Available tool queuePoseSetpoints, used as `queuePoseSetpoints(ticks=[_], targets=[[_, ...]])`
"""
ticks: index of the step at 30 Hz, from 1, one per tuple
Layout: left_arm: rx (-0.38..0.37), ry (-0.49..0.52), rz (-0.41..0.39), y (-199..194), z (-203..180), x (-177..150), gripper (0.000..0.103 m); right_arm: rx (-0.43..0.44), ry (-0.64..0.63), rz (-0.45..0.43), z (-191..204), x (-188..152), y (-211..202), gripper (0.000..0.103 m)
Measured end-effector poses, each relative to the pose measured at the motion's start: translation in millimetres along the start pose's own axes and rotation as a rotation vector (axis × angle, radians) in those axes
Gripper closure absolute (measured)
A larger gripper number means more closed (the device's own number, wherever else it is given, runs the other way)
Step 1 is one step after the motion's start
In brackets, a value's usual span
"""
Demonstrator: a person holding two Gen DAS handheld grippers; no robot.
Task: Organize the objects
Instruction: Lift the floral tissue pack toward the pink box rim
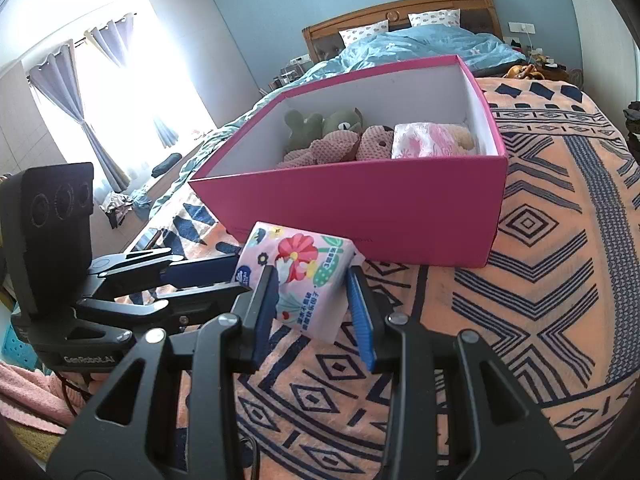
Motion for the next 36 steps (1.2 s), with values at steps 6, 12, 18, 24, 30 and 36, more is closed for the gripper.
queuePoseSetpoints(ticks=[6,12,18,24,30,36], targets=[[0.002,0.0,-0.01,-3.7,-0.3,-0.6,0.069,-0.002,-0.013,-0.01,4.1,2.4,-3.3,0.064],[0.006,0.003,-0.022,-7.7,-0.8,1.3,0.069,-0.005,-0.022,-0.016,6.1,4.8,-5.6,0.064],[0.009,0.007,-0.029,-10.0,-0.4,3.4,0.069,-0.008,-0.031,-0.026,8.6,7.7,-8.5,0.064],[0.016,0.009,-0.037,-12.2,1.3,6.3,0.069,-0.006,-0.038,-0.033,10.2,11.7,-10.3,0.064],[0.027,0.014,-0.048,-15.9,2.2,9.5,0.069,-0.01,-0.049,-0.044,13.0,15.7,-12.6,0.064],[0.031,0.012,-0.056,-17.7,3.7,11.4,0.069,-0.017,-0.058,-0.049,15.2,18.7,-13.4,0.064]])
Point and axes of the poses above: each gripper's, at about its wrist camera, not at the fingertips, and y roughly the way its jaws point, z to its left, x to its top, the point moved 2 cm from there along y, roughly the way its jaws point, and after that the axes turned 15 degrees about z, right-handed, at the moved point
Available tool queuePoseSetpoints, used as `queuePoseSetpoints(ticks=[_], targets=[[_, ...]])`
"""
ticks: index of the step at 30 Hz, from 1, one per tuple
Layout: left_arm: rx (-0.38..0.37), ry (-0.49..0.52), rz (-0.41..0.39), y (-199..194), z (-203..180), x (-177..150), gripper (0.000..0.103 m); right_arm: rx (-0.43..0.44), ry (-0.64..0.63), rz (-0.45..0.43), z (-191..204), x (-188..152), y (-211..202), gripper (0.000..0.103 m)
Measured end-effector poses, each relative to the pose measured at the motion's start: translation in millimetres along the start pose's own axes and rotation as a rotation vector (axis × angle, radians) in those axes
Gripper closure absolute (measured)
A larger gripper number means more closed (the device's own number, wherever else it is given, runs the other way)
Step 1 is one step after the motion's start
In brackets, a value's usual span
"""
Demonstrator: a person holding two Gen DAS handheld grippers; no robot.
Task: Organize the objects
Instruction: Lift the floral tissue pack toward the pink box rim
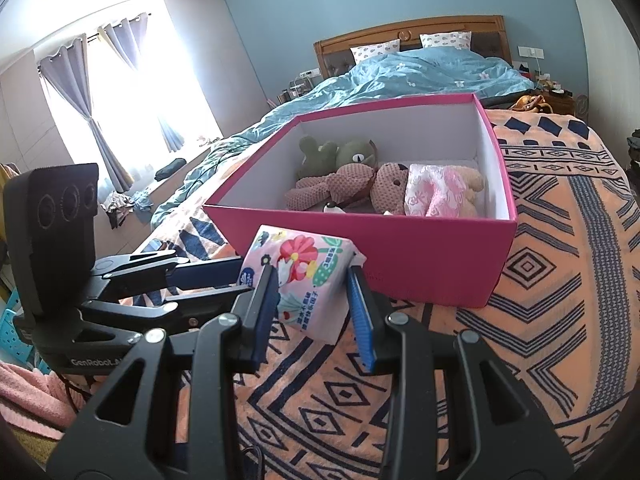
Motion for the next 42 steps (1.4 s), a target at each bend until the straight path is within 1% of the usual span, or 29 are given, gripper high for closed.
queuePoseSetpoints(ticks=[9,10,42], targets=[[0.008,0.008,-0.014,-3.9,-1.0,3.5,0.069,0.001,-0.006,-0.012,0.9,3.4,-2.7,0.064],[0.008,0.01,-0.016,-4.2,-1.1,4.1,0.067,0.002,-0.006,-0.014,0.5,4.1,-3.3,0.064],[0.035,0.014,-0.054,-11.5,4.6,17.7,0.067,-0.002,-0.034,-0.05,4.6,22.6,-7.3,0.064]])
Point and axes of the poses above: each gripper's, at about its wrist camera, not at the fingertips, and y roughly the way its jaws point, z to its left, x to its top, the point moved 2 cm from there along y, roughly the way its jaws point, and after that the axes turned 15 degrees about z, right-handed, at the moved point
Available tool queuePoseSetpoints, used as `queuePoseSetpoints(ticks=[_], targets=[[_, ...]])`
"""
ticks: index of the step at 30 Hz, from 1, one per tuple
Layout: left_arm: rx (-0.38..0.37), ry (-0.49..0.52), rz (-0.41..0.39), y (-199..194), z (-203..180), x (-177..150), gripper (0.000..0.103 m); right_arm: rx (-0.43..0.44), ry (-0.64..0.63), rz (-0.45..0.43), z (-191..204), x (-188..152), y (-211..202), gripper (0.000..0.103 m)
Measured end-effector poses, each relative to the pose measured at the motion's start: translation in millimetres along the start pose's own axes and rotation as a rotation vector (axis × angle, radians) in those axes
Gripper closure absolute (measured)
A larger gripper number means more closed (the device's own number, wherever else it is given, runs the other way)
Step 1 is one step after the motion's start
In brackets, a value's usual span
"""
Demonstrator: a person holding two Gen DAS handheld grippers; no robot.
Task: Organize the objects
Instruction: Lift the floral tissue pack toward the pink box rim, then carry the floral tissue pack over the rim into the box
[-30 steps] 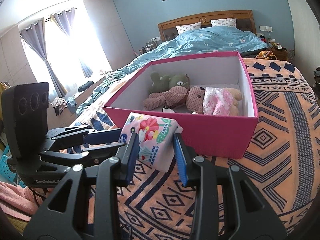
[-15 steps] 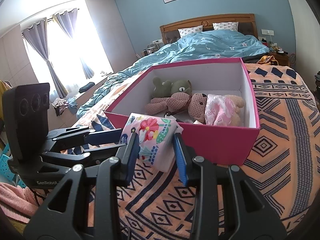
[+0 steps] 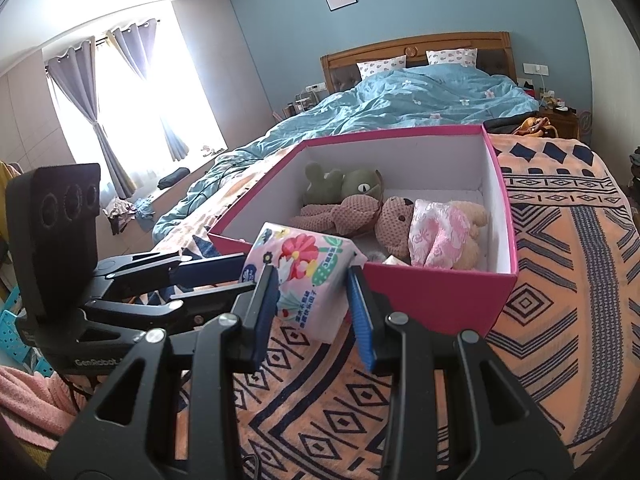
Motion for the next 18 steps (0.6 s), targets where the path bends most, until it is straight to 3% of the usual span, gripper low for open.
queuePoseSetpoints(ticks=[18], targets=[[0.008,-0.001,-0.003,7.0,8.0,16.7,0.067,-0.007,-0.004,-0.019,-4.7,12.5,0.4,0.064]])
Point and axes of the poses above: each gripper's, at about its wrist camera, not at the fingertips, and y roughly the way its jaws point, z to its left, x to its top, the point moved 2 cm from there along y, roughly the way its jaws point, and after that the axes turned 15 degrees about z, right-handed, at the moved point
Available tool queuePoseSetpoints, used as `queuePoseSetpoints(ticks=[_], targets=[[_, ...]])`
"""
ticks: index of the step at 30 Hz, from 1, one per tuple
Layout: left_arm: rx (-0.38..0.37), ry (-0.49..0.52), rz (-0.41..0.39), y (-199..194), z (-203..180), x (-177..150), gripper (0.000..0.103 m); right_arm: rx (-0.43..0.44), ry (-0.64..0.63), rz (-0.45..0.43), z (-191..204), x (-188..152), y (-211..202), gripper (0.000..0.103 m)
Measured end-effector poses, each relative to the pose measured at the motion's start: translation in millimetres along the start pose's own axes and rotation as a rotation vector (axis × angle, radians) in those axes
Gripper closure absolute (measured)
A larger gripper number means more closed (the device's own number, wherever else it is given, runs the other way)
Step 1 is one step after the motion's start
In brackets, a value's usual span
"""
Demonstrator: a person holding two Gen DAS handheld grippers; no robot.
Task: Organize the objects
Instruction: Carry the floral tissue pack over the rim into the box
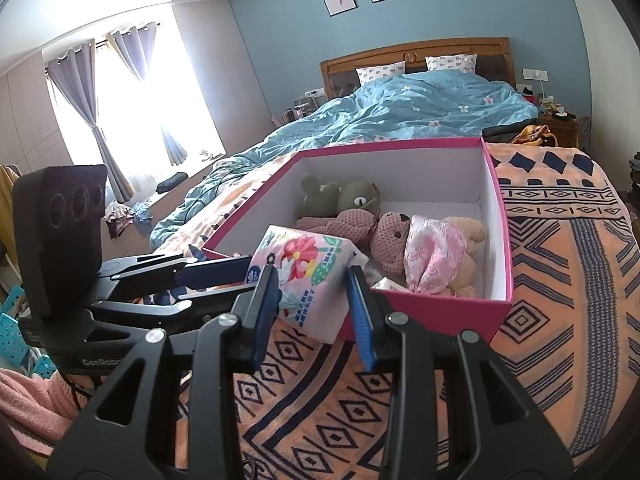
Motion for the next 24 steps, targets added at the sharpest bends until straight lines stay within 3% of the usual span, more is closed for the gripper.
queuePoseSetpoints(ticks=[24], targets=[[0.023,-0.009,-0.007,5.9,15.4,24.7,0.067,-0.003,0.001,-0.013,-6.5,22.2,7.9,0.064]])
Point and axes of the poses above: each gripper's, at about its wrist camera, not at the fingertips, and y roughly the way its jaws point, z to its left, x to its top, the point moved 2 cm from there along y, roughly the way its jaws point, and after that the axes turned 15 degrees about z, right-handed, at the moved point
